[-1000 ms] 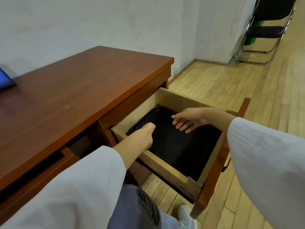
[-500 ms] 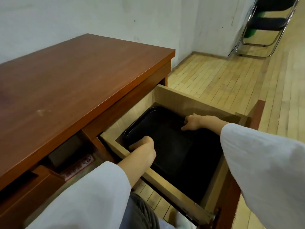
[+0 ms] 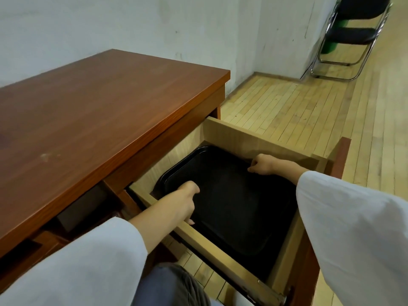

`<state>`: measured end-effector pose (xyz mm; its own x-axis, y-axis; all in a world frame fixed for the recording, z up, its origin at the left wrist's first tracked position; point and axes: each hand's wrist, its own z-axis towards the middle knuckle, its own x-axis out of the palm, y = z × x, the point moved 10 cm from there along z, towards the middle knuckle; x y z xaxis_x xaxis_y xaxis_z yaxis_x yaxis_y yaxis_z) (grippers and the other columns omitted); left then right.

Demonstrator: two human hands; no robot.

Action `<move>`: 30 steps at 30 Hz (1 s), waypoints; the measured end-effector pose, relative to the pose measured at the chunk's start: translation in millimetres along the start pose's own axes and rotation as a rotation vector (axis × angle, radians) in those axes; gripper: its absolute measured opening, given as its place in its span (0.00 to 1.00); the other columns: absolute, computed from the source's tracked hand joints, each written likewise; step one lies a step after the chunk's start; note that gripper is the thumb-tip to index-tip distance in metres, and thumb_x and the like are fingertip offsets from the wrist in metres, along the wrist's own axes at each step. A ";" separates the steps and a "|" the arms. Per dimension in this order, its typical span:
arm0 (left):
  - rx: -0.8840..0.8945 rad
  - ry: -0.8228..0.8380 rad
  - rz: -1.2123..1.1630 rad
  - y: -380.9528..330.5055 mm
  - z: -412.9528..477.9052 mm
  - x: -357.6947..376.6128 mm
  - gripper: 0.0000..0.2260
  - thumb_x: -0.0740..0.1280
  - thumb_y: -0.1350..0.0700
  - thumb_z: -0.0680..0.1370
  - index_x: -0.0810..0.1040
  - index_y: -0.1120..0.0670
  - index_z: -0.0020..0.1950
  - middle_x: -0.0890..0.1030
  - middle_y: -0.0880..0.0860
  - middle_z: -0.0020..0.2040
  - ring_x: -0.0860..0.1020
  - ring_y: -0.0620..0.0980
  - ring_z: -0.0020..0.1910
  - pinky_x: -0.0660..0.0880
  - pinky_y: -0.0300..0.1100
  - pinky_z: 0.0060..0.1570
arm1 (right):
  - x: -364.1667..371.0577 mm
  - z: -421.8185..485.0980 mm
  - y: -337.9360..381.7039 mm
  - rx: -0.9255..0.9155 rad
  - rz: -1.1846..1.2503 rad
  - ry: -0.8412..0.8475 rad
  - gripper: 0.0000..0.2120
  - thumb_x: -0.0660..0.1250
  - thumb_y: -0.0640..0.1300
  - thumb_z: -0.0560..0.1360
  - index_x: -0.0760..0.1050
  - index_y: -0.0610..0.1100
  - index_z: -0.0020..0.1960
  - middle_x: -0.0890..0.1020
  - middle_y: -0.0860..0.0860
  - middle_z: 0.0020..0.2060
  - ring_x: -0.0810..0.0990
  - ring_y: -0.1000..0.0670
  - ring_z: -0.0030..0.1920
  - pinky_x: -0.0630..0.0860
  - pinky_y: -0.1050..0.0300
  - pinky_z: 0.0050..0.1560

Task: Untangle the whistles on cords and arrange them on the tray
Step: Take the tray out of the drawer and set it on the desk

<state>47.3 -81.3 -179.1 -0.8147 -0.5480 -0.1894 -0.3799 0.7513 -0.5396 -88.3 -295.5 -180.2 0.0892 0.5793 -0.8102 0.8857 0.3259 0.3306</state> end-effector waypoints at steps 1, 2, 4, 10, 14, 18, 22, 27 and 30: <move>0.013 0.014 0.024 -5.0 -3.2 -0.3 0.21 0.61 0.59 0.79 0.64 0.59 0.72 0.59 0.62 0.73 0.57 0.65 0.72 0.57 0.62 0.68 | -3.1 -1.3 0.1 0.001 0.004 -0.019 0.14 0.62 0.46 0.78 0.76 0.38 0.57 0.79 0.44 0.53 0.77 0.47 0.51 0.70 0.57 0.48; 0.005 0.022 0.037 -9.9 -5.7 -3.6 0.20 0.61 0.60 0.79 0.65 0.59 0.71 0.60 0.62 0.73 0.57 0.65 0.72 0.58 0.62 0.68 | -5.8 -3.5 0.8 0.006 -0.006 -0.030 0.13 0.62 0.46 0.78 0.76 0.39 0.56 0.79 0.44 0.52 0.77 0.47 0.50 0.70 0.57 0.48; 0.035 -0.004 0.084 -22.3 -11.0 -12.9 0.20 0.63 0.60 0.78 0.66 0.58 0.70 0.61 0.61 0.73 0.57 0.65 0.72 0.59 0.63 0.67 | -10.4 -9.4 2.7 0.012 -0.055 -0.040 0.13 0.62 0.47 0.78 0.76 0.40 0.55 0.79 0.45 0.50 0.76 0.48 0.47 0.70 0.57 0.46; 0.142 -0.066 0.343 -46.8 -19.4 -31.6 0.25 0.66 0.65 0.75 0.65 0.57 0.71 0.61 0.62 0.72 0.61 0.63 0.71 0.65 0.56 0.66 | -27.5 -36.5 9.5 0.022 -0.205 -0.028 0.18 0.63 0.51 0.77 0.73 0.39 0.60 0.79 0.45 0.53 0.77 0.46 0.49 0.71 0.55 0.48; 0.244 -0.205 0.451 -50.0 -26.8 -34.4 0.27 0.64 0.69 0.74 0.64 0.57 0.73 0.65 0.60 0.71 0.63 0.60 0.71 0.66 0.52 0.67 | -33.3 -63.6 9.6 0.089 -0.260 -0.047 0.35 0.63 0.53 0.77 0.50 0.39 0.74 0.71 0.41 0.66 0.72 0.42 0.63 0.71 0.50 0.60; 0.375 -0.192 0.444 -58.0 -34.8 -31.9 0.18 0.61 0.71 0.76 0.72 0.63 0.66 0.72 0.61 0.67 0.70 0.61 0.67 0.71 0.50 0.61 | -30.1 -95.2 3.9 0.186 -0.255 0.067 0.25 0.61 0.51 0.78 0.63 0.38 0.70 0.75 0.41 0.58 0.77 0.44 0.46 0.76 0.55 0.39; 0.437 -0.277 0.399 -63.5 -51.1 -43.9 0.15 0.62 0.70 0.76 0.76 0.63 0.62 0.73 0.60 0.64 0.71 0.58 0.63 0.70 0.47 0.58 | -19.1 -117.0 -14.0 0.297 -0.166 0.197 0.26 0.61 0.54 0.77 0.66 0.36 0.66 0.76 0.39 0.46 0.80 0.43 0.36 0.76 0.55 0.27; 0.553 -0.238 0.384 -69.9 -77.3 -39.1 0.13 0.59 0.71 0.76 0.78 0.66 0.57 0.75 0.60 0.51 0.70 0.52 0.40 0.70 0.43 0.43 | -31.6 -153.5 -28.4 0.252 -0.074 0.098 0.23 0.57 0.56 0.78 0.67 0.37 0.60 0.75 0.43 0.41 0.79 0.47 0.31 0.77 0.59 0.27; 0.677 -0.257 0.381 -81.1 -101.5 -32.5 0.13 0.58 0.71 0.76 0.81 0.61 0.43 0.76 0.61 0.58 0.75 0.55 0.46 0.74 0.46 0.47 | -33.6 -176.2 -39.9 0.264 -0.038 0.071 0.24 0.55 0.57 0.79 0.70 0.35 0.54 0.78 0.41 0.39 0.78 0.46 0.28 0.77 0.59 0.27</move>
<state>60.1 -87.1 -45.9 -0.6773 -0.4288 -0.5978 0.3171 0.5630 -0.7632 -206.9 -196.3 -80.9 0.0298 0.6242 -0.7807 0.9768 0.1477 0.1553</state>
